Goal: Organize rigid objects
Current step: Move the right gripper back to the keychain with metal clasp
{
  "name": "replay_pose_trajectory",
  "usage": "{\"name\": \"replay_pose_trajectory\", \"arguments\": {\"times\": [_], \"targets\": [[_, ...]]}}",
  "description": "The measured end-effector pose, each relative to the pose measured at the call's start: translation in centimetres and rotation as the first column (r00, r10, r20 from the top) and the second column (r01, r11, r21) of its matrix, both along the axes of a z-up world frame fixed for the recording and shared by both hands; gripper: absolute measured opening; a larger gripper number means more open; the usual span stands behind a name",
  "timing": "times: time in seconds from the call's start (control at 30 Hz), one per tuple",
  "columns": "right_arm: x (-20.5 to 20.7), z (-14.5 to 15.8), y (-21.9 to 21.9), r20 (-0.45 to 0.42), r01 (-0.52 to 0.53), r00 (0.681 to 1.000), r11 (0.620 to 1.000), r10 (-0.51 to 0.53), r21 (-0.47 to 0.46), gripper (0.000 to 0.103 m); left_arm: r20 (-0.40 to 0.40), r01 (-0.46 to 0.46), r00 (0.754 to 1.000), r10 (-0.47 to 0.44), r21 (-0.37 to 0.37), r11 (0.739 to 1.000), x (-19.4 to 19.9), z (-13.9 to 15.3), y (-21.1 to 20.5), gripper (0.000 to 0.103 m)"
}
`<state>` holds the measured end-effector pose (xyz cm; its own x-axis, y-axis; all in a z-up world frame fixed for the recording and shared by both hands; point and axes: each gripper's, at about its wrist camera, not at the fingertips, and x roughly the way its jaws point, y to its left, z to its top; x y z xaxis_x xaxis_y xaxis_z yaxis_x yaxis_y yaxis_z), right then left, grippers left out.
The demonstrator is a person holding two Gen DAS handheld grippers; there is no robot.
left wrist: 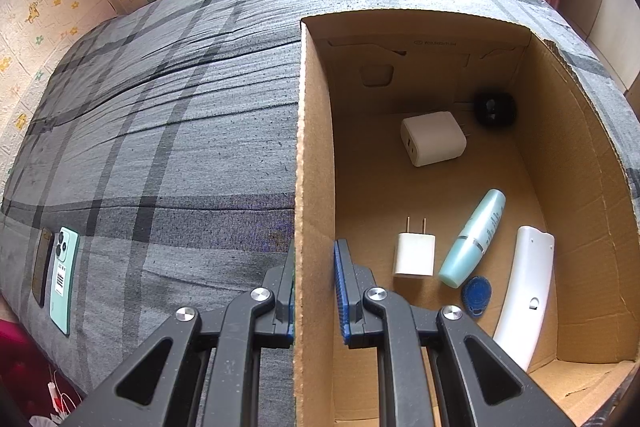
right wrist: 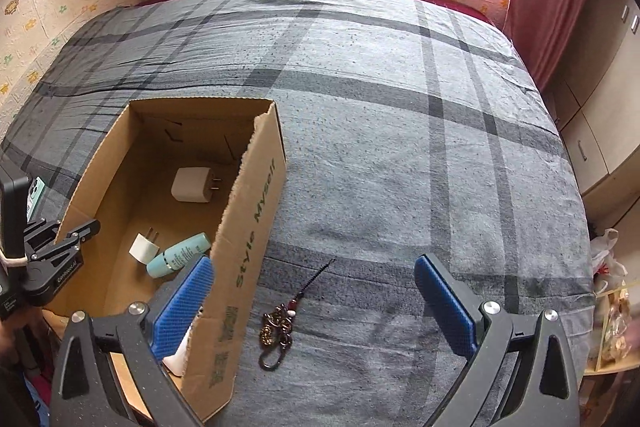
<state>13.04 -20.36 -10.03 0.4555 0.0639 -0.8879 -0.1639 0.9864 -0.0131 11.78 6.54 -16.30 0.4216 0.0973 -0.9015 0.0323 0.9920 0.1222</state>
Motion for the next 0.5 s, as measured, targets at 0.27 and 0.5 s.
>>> {"name": "replay_pose_trajectory", "arguments": {"times": [0.27,0.5], "targets": [[-1.7,-2.6,-1.9,-0.023,-0.001,1.000,1.000,0.000,-0.015,0.102,-0.003,0.000,1.000,0.000,0.005,1.000,0.1,0.0,0.0,0.016],[-2.7,-6.1,-2.2,-0.054,-0.063,0.997,0.998,0.062,-0.017,0.102,-0.003,-0.002,1.000,0.002,0.010,1.000,0.1,0.0,-0.1,0.016]]}}
